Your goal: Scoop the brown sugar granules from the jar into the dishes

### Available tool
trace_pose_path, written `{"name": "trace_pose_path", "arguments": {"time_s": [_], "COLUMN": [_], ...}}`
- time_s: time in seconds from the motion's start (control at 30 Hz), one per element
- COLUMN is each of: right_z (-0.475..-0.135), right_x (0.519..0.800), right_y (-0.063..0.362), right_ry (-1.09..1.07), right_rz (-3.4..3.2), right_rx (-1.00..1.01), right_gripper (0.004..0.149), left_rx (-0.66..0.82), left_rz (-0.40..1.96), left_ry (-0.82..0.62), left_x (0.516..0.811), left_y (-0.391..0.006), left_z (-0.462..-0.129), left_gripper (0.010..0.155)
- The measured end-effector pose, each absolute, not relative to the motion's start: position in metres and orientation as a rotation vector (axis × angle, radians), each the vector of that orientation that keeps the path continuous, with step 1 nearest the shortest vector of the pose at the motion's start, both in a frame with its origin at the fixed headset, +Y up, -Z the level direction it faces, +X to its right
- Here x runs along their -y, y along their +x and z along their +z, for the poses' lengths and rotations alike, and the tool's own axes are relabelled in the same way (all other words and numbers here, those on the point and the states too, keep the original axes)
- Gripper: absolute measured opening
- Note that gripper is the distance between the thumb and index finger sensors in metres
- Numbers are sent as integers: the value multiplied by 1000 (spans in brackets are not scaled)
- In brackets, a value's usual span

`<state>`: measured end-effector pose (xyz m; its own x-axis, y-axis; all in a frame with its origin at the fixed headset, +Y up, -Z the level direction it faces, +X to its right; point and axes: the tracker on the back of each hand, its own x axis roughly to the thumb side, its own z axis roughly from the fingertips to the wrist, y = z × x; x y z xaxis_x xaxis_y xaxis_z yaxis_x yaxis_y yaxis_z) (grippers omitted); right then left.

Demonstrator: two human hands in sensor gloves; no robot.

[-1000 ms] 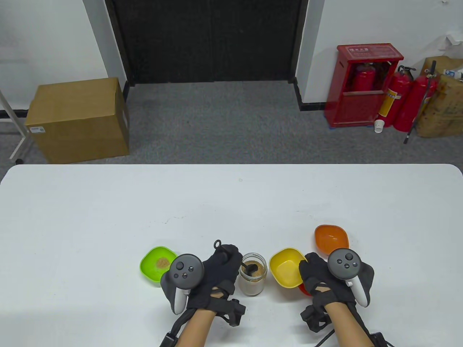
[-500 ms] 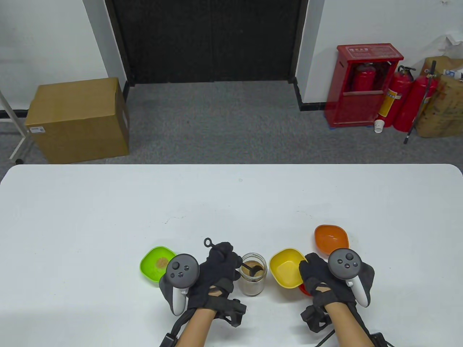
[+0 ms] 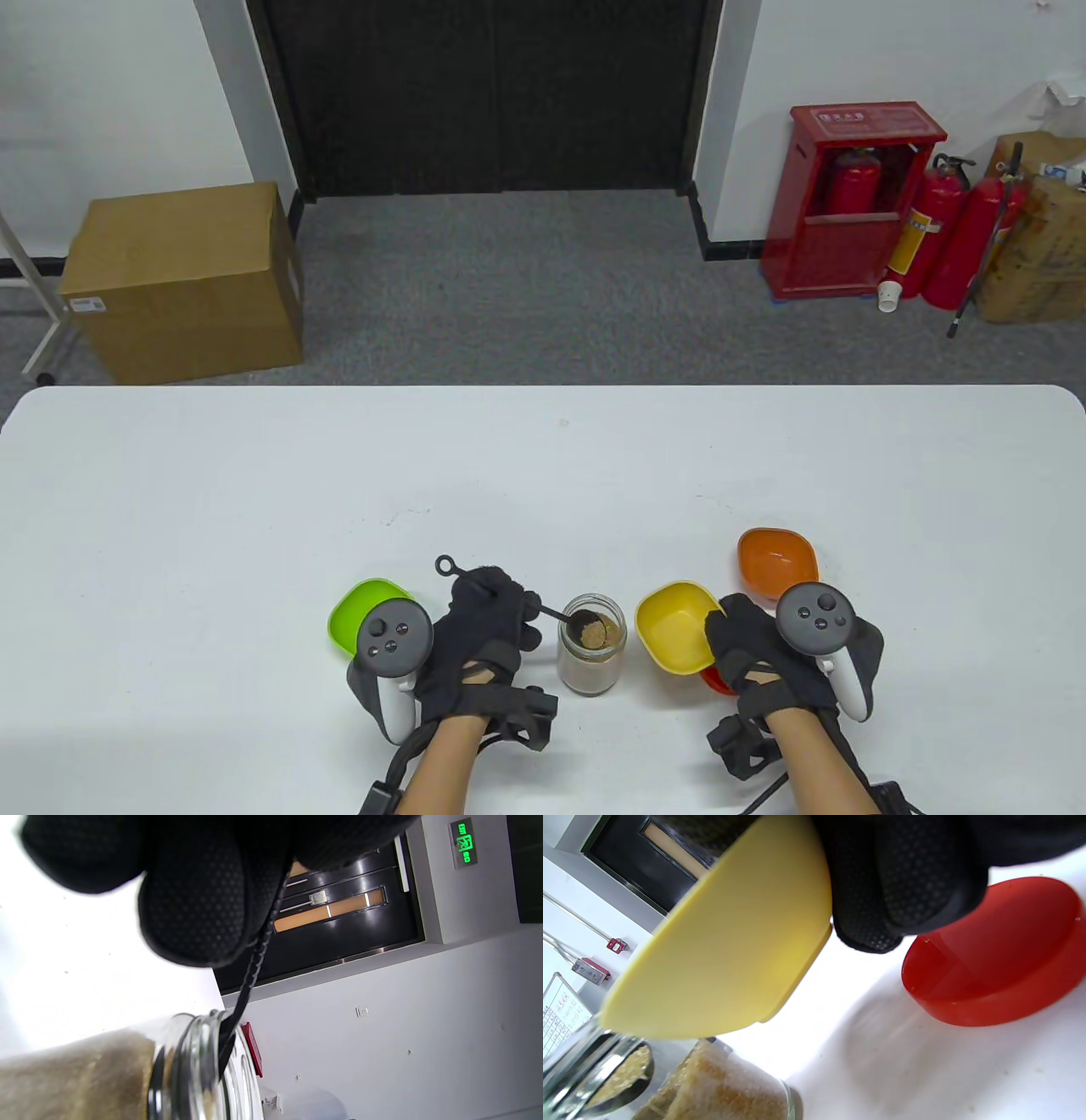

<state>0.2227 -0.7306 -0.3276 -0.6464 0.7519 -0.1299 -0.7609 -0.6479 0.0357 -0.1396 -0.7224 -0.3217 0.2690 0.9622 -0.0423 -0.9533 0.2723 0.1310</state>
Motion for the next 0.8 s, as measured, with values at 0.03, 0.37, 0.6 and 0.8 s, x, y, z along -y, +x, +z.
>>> {"name": "trace_pose_path", "arguments": {"time_s": [0.03,0.37,0.6,0.8], "right_z": [-328,-329,-329,-329], "right_x": [731,730,727,724], "right_y": [223,227,230,234], "right_ry": [-130,-136,-126,-122], "right_rz": [2272,2261,2242,2222], "right_rx": [-108,-102,-79,-70], "right_gripper": [47,48,50,50], "left_rx": [-129,-158,-161,-142], "left_rz": [1303,1342,1378,1313], "left_ry": [84,68,58,94], "left_x": [723,725,725,718], "left_y": [-140,-142,-145,-142], "left_z": [-322,-321,-319,-317], "left_gripper": [51,50,51,53]}}
